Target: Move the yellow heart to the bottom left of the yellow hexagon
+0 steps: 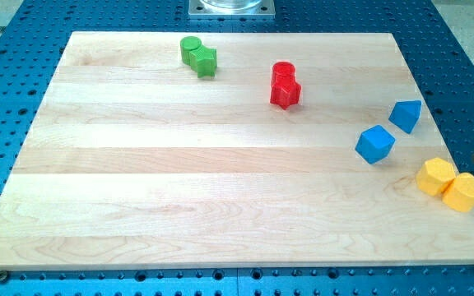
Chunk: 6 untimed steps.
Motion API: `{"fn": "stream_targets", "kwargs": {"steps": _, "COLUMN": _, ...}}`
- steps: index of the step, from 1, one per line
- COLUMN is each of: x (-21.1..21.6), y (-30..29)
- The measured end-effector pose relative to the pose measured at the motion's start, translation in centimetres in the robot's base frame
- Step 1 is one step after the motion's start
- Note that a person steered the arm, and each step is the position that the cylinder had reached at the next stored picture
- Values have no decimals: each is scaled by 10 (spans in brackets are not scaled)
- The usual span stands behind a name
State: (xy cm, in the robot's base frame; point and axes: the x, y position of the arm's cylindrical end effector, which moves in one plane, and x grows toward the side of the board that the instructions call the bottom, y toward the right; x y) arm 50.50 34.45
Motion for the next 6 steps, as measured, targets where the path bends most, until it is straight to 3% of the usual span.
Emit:
{"fn": "stream_targets", "kwargs": {"steps": 1, "x": 43, "y": -22}}
{"fn": "stream_targets", "kwargs": {"steps": 4, "x": 47, "y": -82}}
{"fn": "stream_targets", "kwargs": {"steps": 6, "x": 80, "y": -65}}
